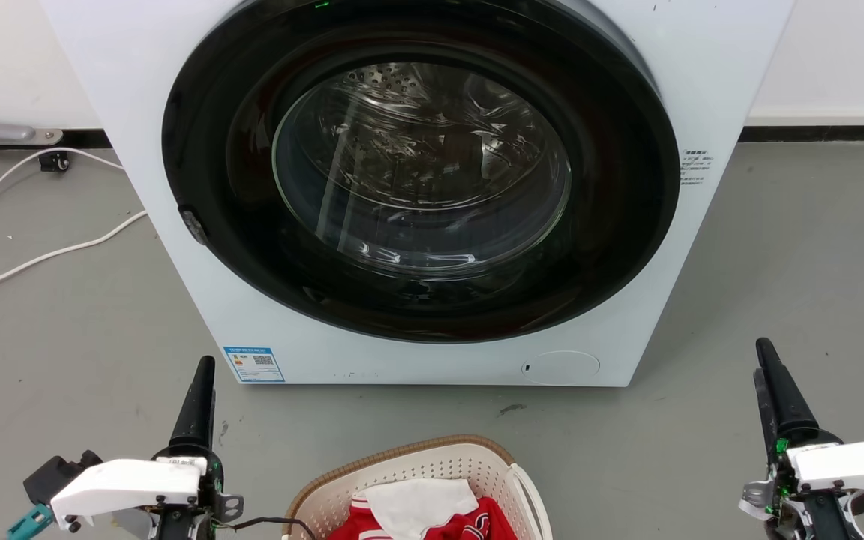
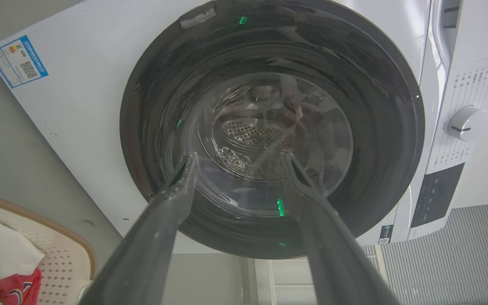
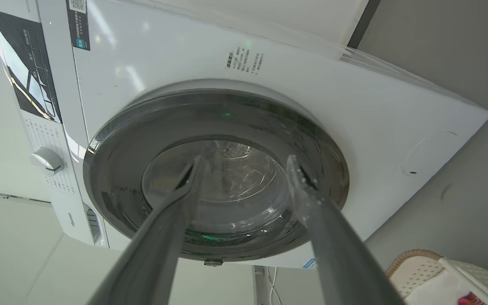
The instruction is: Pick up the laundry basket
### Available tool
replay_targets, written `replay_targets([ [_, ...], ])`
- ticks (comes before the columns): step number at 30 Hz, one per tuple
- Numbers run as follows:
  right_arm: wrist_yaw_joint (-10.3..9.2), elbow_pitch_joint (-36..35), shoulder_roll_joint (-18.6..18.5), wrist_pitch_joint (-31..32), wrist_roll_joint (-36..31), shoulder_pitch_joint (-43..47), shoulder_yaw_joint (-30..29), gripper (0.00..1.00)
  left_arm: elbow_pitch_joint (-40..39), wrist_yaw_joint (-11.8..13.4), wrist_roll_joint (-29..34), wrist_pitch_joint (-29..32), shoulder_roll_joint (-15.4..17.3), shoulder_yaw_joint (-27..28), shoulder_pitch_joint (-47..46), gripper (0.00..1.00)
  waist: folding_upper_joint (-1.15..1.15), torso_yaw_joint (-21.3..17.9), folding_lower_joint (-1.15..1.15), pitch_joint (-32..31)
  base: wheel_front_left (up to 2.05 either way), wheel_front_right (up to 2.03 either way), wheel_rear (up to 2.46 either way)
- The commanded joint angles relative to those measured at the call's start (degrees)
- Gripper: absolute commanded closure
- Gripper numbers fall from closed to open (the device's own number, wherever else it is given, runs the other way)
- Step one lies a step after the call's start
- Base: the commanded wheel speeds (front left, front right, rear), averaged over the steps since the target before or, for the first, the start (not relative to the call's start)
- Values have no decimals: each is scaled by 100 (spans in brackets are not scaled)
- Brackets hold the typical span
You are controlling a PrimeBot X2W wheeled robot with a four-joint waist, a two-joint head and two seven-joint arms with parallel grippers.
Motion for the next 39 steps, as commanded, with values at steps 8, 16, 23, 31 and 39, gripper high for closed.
replay_targets([
  [8, 1, -397, -18, -231, -1390, 36, 144, 0, -297, 107, 1057, -222, 22, -41, -19, 0, 0, 3, 0, 7, 0, 0, 0],
  [16, 1, -548, -19, -414, -2500, 137, 260, 0, -415, 162, 1932, -404, 24, -120, 53, 0, 0, 11, 0, 11, 0, 0, 0],
  [23, 1, -588, -19, -560, -3245, 213, 305, 0, -509, 200, 2637, -551, 26, -177, 95, 0, 0, 25, 0, 14, 0, 0, 0],
  [31, 2, -666, -19, -716, -3929, 274, 352, 0, -613, 200, 3299, -706, 28, -198, 166, 0, 0, 39, 0, 14, 0, 0, 0],
  [39, 2, -816, -19, -914, -4743, 364, 375, 0, -705, 189, 4220, -901, 30, -235, 251, 0, 0, 50, 0, 22, 0, 0, 0],
])
